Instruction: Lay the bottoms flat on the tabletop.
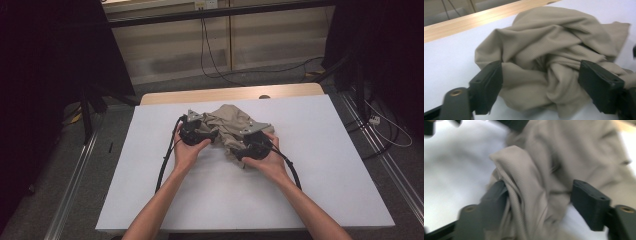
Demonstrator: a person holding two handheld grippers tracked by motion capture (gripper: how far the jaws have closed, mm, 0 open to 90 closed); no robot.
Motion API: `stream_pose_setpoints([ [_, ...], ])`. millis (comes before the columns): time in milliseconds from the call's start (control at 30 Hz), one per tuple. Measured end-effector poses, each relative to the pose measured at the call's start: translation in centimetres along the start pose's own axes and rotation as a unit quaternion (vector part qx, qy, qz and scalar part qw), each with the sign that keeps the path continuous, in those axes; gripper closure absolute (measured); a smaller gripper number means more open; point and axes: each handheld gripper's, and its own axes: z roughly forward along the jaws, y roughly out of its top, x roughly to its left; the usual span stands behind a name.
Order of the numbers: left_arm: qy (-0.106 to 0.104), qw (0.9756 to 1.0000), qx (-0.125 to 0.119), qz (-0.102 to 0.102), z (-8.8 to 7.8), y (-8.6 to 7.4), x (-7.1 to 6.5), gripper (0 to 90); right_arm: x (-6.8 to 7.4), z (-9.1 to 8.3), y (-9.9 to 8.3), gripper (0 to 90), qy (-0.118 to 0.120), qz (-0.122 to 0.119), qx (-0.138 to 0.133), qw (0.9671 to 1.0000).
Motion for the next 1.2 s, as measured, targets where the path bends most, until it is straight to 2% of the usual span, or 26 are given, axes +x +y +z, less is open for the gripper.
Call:
stream_pose_setpoints([
  [33,0.007,1.0000,0.000,0.001,0.2,0.1,0.1,17.5,-0.3,0.3,0.3,20.0,-0.012,0.003,0.001,0.9999],
  [67,0.011,0.9999,-0.001,0.002,0.3,0.2,0.3,17.5,-0.3,0.3,0.3,20.0,-0.012,0.003,0.001,0.9999],
  [133,0.019,0.9997,-0.009,-0.012,0.3,0.2,0.9,15.5,-1.3,1.4,1.0,16.2,-0.034,0.020,0.000,0.9992],
  [200,0.025,0.9994,-0.010,-0.024,0.4,0.1,1.6,15.0,-1.5,1.7,1.1,16.1,-0.038,0.023,0.001,0.9990],
  [267,0.040,0.9986,-0.004,-0.035,0.7,-0.2,2.3,10.3,-1.9,2.8,1.6,19.3,-0.038,0.024,0.003,0.9990],
  [300,0.038,0.9983,0.002,-0.044,1.0,-0.3,2.5,10.3,-1.9,2.8,1.6,19.3,-0.038,0.024,0.003,0.9990],
  [367,0.030,0.9984,0.010,-0.047,1.4,-0.7,2.9,15.5,-2.0,3.8,1.7,39.6,-0.011,0.041,0.008,0.9991],
  [400,0.029,0.9983,0.017,-0.047,1.7,-0.9,2.9,15.5,-2.0,3.8,1.7,39.6,-0.011,0.041,0.008,0.9991],
  [433,0.015,0.9983,0.027,-0.050,2.1,-1.2,3.0,18.9,-2.0,4.1,1.7,51.6,0.004,0.045,0.013,0.9989],
  [467,-0.005,0.9980,0.030,-0.055,2.2,-1.3,3.0,28.8,-1.7,4.2,1.7,65.2,0.015,0.044,0.017,0.9988],
  [500,-0.014,0.9976,0.027,-0.063,2.3,-1.4,2.9,37.6,-1.4,4.1,1.7,72.6,0.025,0.043,0.016,0.9987],
  [533,-0.022,0.9974,0.030,-0.062,2.2,-1.4,2.8,47.1,-1.2,3.9,1.8,76.3,0.026,0.037,0.017,0.9988],
  [567,-0.026,0.9974,0.035,-0.057,2.1,-1.4,2.6,77.6,-0.6,3.2,1.8,79.7,0.037,0.022,0.018,0.9989],
  [600,-0.032,0.9972,0.042,-0.052,1.9,-1.4,2.3,77.6,-0.6,3.2,1.8,79.7,0.037,0.022,0.018,0.9989],
  [633,-0.035,0.9971,0.046,-0.050,1.7,-1.4,2.1,85.3,-0.1,2.1,1.4,80.7,0.051,0.013,0.015,0.9985],
  [733,-0.032,0.9973,0.051,-0.042,0.9,-1.5,1.3,86.4,0.4,0.9,0.8,81.0,0.065,0.016,0.012,0.9976],
  [767,-0.038,0.9970,0.056,-0.036,0.5,-1.6,1.0,86.8,0.9,-0.3,0.0,81.2,0.075,0.007,0.007,0.9971],
  [800,-0.046,0.9968,0.057,-0.032,0.0,-1.7,0.6,86.8,0.9,-0.3,0.0,81.2,0.075,0.007,0.007,0.9971],
  [833,-0.048,0.9968,0.058,-0.026,-0.5,-1.8,0.2,87.0,1.1,-1.2,-1.0,81.2,0.080,0.004,0.007,0.9967],
  [867,-0.062,0.9959,0.062,-0.022,-1.0,-1.9,-0.1,87.0,1.1,-1.2,-1.0,81.2,0.080,0.004,0.007,0.9967],
  [900,-0.067,0.9958,0.059,-0.019,-1.5,-2.0,-0.5,87.0,1.1,-1.7,-1.5,81.2,0.082,0.006,0.006,0.9966],
  [967,-0.085,0.9944,0.060,-0.021,-2.5,-2.3,-1.2,87.1,1.0,-2.9,-2.7,81.4,0.086,0.013,0.006,0.9962],
  [1033,-0.100,0.9933,0.055,-0.020,-3.6,-2.6,-1.7,87.1,1.1,-3.4,-2.9,81.4,0.088,0.011,0.007,0.9960],
  [1067,-0.106,0.9927,0.056,-0.015,-4.1,-2.8,-2.1,87.1,1.3,-4.3,-3.3,81.4,0.096,0.008,0.006,0.9954],
  [1167,-0.130,0.9896,0.062,0.001,-5.8,-3.7,-3.1,87.1,1.6,-5.3,-3.8,81.4,0.099,0.000,0.009,0.9951],
  [1200,-0.139,0.9883,0.063,0.000,-6.3,-4.0,-3.4,87.2,1.8,-5.8,-4.2,81.3,0.102,-0.001,0.010,0.9947],
])
